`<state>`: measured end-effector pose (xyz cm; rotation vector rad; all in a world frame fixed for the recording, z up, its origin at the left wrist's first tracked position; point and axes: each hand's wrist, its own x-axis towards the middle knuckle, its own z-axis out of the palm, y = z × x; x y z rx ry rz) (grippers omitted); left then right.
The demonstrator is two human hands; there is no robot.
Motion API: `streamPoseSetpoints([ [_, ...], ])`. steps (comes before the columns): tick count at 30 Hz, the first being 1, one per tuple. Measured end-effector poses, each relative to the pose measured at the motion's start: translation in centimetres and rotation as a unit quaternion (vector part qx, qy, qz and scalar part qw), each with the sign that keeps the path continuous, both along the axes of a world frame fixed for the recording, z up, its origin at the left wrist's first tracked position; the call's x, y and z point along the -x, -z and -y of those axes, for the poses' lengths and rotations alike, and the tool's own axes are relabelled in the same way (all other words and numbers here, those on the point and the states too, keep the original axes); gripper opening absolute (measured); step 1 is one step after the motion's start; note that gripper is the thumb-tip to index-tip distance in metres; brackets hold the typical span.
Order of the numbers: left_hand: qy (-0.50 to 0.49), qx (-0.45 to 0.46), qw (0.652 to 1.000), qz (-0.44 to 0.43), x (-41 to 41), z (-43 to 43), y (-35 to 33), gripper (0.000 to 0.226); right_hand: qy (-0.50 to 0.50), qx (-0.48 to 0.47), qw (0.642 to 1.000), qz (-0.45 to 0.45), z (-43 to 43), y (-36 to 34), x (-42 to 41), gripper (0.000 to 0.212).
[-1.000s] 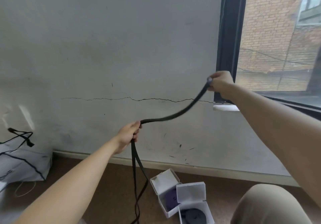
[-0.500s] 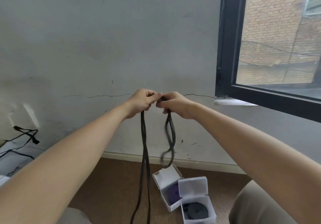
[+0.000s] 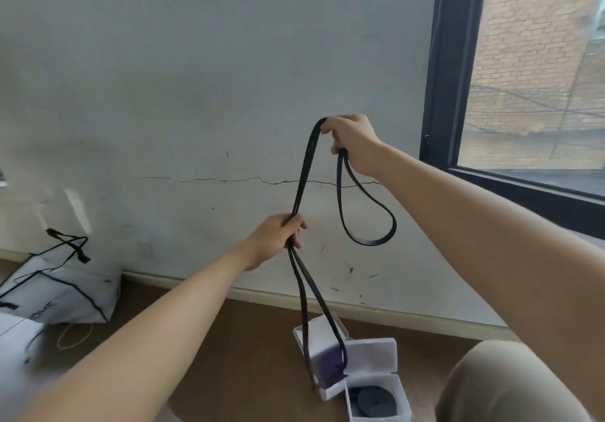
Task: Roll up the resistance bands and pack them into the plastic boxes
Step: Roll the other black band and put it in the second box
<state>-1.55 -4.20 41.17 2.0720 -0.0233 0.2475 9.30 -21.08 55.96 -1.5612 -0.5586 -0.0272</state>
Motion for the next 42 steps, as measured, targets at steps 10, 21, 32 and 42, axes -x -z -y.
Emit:
streamPoseSetpoints([
  [10, 0.005, 0.043, 0.998, -0.047, -0.6, 0.2, 6.4, 0.043, 0.013, -0.068, 0.998, 0.007, 1.6, -4.6, -0.3, 0.019],
  [21, -0.092, 0.053, 0.994, -0.027, 0.8, -5.5, 3.5, 0.039, 0.064, 0.157, 0.985, 0.039, 6.6, 3.0, -3.9, 0.009],
  [32, -0.167, -0.068, 0.983, 0.037, 2.7, -9.1, -1.0, 0.03, 0.067, 0.166, 0.981, -0.071, 10.0, 12.8, -7.0, 0.023],
  [42, -0.118, -0.05, 0.981, 0.143, 1.2, -4.8, -8.6, 0.027, -0.178, 0.557, 0.811, 0.021, 7.0, 12.1, -2.1, 0.038],
])
